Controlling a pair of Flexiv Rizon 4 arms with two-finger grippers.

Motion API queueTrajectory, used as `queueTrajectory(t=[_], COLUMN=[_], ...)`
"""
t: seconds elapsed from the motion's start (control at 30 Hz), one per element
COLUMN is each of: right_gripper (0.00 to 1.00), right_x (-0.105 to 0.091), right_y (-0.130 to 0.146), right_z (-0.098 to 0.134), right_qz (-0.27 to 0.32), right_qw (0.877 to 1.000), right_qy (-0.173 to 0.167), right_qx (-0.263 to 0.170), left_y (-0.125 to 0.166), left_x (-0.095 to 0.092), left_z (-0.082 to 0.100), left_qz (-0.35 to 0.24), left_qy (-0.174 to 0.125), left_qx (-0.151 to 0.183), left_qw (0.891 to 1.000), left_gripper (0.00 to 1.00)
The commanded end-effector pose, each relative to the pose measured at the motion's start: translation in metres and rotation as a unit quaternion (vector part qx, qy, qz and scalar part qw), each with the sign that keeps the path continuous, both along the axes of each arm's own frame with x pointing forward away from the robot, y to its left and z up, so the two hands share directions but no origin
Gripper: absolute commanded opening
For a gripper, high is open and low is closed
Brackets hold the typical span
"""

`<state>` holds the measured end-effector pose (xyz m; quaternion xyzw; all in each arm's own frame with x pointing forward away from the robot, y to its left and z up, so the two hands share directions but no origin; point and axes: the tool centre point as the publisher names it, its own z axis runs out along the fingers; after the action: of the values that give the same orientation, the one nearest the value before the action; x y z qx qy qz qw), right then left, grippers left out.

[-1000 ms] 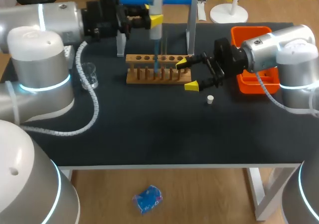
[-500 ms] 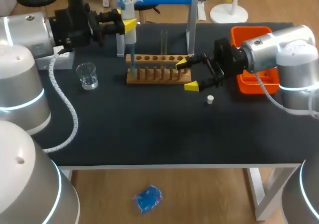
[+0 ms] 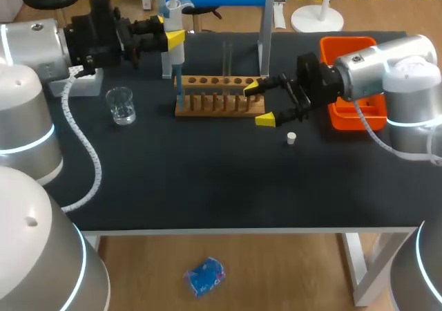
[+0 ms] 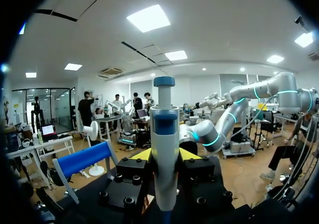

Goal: Invert the test tube, pick up the pipette, mount the tip to pipette, aspirate from beaker and dispense into the tube, eject the tip, return the pipette, and cap with the stopper.

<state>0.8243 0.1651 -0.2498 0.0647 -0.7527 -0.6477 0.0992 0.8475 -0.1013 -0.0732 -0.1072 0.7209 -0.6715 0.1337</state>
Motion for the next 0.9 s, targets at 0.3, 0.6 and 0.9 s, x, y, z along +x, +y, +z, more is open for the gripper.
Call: queueTrajectory(t=[0.3,0.6,0.9], right_gripper=[1.0,1.0,1.0], right_x=[0.0,0.0,0.0], right_y=[-0.001,-0.001,-0.001], right_z=[0.0,0.0,0.0], right_qz=[0.001,0.001,0.001], right_qw=[1.0,1.0,1.0], right_qy=[0.0,0.0,0.0], right_qx=[-0.001,-0.001,-0.001], left_y=[0.093,0.131,0.141], left_x=[0.013,0.037,0.054], left_z=[-0.003,-0.014,-0.021], left_qz=[-0.046,-0.042,-0.023], left_qy=[0.008,0.007,0.001], left_qx=[-0.003,-0.011,-0.012], left_qw=[0.999,0.999,1.0], left_gripper=[0.0,0.0,0.0])
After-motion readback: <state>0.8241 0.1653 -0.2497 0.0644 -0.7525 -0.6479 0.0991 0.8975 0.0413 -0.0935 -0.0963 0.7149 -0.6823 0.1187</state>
